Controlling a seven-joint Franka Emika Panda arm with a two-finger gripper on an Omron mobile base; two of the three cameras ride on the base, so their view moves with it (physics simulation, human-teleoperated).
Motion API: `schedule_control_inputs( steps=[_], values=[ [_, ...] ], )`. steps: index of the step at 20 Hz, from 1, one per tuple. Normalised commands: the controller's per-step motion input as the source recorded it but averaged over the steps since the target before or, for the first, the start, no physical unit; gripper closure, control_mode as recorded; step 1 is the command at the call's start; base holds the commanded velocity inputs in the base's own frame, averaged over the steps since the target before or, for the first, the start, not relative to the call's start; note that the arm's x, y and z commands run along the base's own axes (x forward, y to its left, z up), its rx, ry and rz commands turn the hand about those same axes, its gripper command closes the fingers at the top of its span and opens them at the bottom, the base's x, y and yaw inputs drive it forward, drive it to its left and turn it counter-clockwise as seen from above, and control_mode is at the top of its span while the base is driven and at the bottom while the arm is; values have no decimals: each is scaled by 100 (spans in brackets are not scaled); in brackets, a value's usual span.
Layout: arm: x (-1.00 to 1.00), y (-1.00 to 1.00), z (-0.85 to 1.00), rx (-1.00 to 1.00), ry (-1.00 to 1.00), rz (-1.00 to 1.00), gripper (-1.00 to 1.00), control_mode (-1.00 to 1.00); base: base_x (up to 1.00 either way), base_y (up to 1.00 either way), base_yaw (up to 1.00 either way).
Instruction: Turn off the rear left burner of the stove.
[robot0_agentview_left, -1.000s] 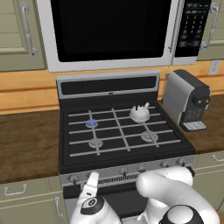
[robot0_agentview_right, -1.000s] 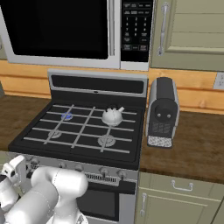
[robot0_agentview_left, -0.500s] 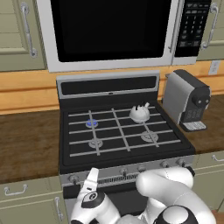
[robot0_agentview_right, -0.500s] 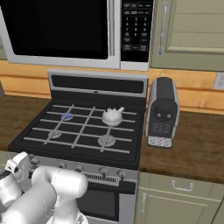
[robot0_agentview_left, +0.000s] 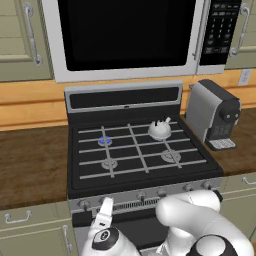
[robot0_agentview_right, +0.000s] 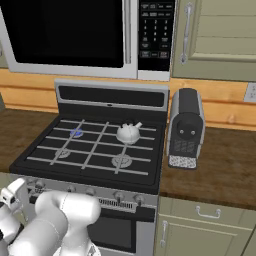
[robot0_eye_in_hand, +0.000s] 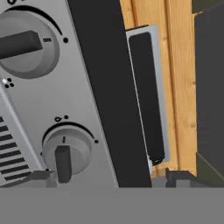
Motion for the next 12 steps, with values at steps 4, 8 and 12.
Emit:
schedule_control_inputs(
  steps=[4, 8, 12],
  values=[
    [-20, 0, 11, 0, -4, 0, -100, -100, 0, 0, 0],
    [13, 0, -4, 0, 0, 0, -100, -100, 0, 0, 0],
    [13, 1, -21, 0, 0, 0, -100, -100, 0, 0, 0]
  ],
)
